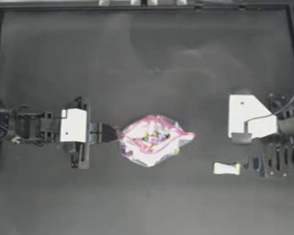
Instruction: Put candy in bag
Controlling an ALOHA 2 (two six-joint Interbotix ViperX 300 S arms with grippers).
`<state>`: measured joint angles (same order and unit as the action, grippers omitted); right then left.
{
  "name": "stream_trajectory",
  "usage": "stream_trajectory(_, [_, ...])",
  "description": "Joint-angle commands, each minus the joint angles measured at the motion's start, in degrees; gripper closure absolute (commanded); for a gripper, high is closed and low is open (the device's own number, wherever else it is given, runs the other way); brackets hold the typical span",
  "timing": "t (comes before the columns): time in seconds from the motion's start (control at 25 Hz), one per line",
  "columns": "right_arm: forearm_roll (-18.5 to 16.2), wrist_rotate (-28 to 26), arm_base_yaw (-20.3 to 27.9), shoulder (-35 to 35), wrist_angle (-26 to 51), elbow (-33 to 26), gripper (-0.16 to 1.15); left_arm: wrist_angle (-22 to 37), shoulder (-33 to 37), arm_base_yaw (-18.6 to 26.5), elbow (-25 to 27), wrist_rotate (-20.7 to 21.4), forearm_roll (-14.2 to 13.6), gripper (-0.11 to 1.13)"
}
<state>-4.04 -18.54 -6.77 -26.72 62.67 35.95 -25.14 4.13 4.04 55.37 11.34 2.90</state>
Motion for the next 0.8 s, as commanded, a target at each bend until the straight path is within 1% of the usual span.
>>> stream_trajectory(0.04, [-0.53,-2.29,-1.32,-0.7,-0.35,1.32,-0.02,-0.44,1.05,0.09,-1.14,0.0,0.18,0.97])
stream_trajectory(0.24, [-1.67,-5.89,-3.25,-0.7,-3.08,3.96,-0.02,-0.44,1.05,0.35,-1.14,0.09,0.18,0.97])
stream_trajectory(0.32, [-2.55,-7.47,-3.78,-0.7,-5.27,5.45,-0.02,-0.44,1.05,0.35,-1.14,0.09,0.09,0.97])
stream_trajectory(0.44, [-2.81,-9.32,-4.22,-0.7,-9.67,8.0,-0.02,-0.44,1.05,0.35,-1.05,0.0,0.18,0.97])
stream_trajectory(0.68, [-3.16,-10.28,-4.22,-0.35,-16.52,11.43,-0.02,-0.44,1.05,0.35,-1.05,0.0,0.18,0.97])
stream_trajectory(0.8, [-3.16,-10.46,-4.22,0.26,-18.19,12.57,-0.02,-0.44,1.05,0.44,-1.14,0.0,0.18,0.97])
